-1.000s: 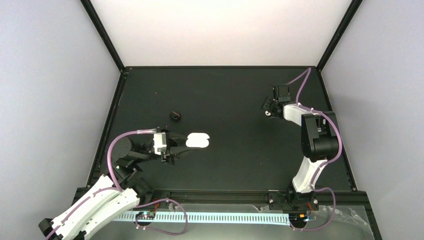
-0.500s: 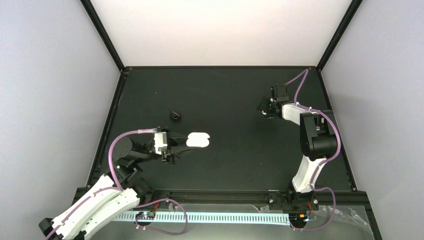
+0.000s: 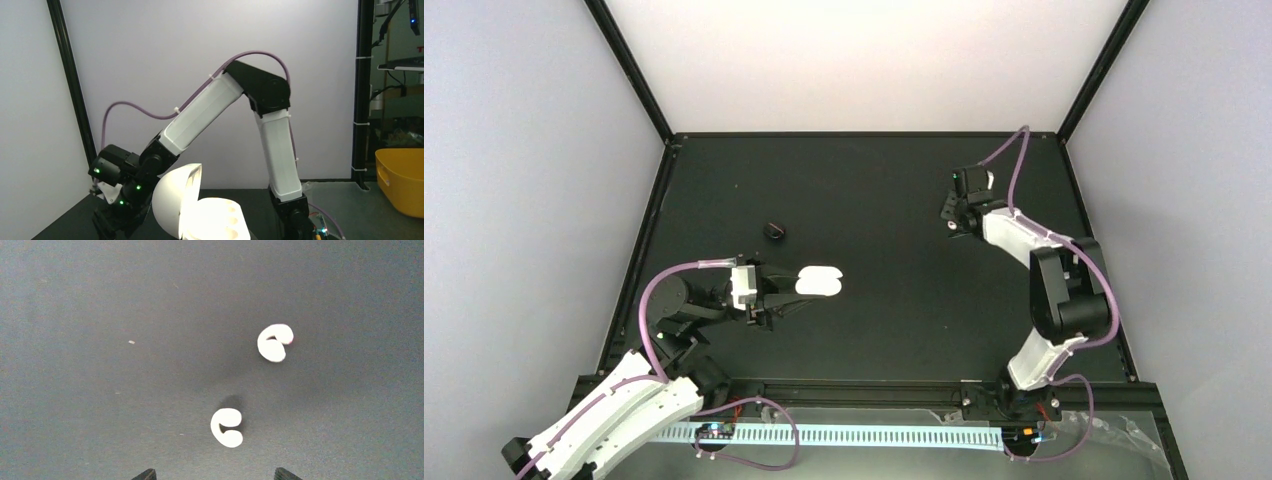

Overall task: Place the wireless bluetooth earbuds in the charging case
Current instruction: Pick up the earbud from the center of the board.

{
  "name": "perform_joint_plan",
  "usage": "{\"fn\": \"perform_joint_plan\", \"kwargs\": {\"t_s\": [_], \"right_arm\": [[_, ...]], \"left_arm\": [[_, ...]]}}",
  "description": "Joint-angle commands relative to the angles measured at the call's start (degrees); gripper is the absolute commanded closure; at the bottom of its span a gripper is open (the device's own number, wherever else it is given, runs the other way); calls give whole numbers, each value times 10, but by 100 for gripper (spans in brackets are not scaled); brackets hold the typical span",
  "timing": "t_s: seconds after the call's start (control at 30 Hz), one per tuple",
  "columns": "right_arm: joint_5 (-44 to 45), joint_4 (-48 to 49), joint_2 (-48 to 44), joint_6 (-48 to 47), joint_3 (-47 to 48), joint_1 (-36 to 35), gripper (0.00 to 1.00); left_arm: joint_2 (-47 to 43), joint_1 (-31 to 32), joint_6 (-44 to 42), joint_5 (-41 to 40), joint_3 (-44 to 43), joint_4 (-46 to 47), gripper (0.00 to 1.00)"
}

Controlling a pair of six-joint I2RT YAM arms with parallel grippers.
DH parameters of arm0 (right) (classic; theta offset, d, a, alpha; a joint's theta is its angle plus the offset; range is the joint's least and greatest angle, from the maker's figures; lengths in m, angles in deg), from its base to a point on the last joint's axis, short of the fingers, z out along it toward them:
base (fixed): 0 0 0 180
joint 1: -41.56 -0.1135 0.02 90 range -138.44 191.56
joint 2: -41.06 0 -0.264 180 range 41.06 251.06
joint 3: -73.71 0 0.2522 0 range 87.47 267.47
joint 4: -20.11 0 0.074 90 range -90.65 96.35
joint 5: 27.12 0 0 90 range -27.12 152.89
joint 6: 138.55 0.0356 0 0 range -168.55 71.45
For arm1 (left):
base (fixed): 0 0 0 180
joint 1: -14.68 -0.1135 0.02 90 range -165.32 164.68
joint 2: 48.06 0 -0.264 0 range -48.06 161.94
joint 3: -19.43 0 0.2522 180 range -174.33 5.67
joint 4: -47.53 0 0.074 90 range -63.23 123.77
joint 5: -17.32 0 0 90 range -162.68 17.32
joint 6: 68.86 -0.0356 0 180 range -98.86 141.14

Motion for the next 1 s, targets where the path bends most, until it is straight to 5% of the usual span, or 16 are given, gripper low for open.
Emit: {"fn": "perform_joint_plan", "kwargs": {"t_s": [0.0,0.23,0.57,0.97], "right_arm": [[167,20,-55,-59,12,-65,37],[53,-57,28,-101,124,-79,40],[39,-84,86,-97,134,-57,53],[28,-90,122,-96,151,-33,55]], "left_arm": [[-8,0,9,0,0,16,99],[-10,0,8,0,-1,14,98],[-18,0,4,-3,-1,10,98],[-14,1,2,-3,-1,10,98]]}}
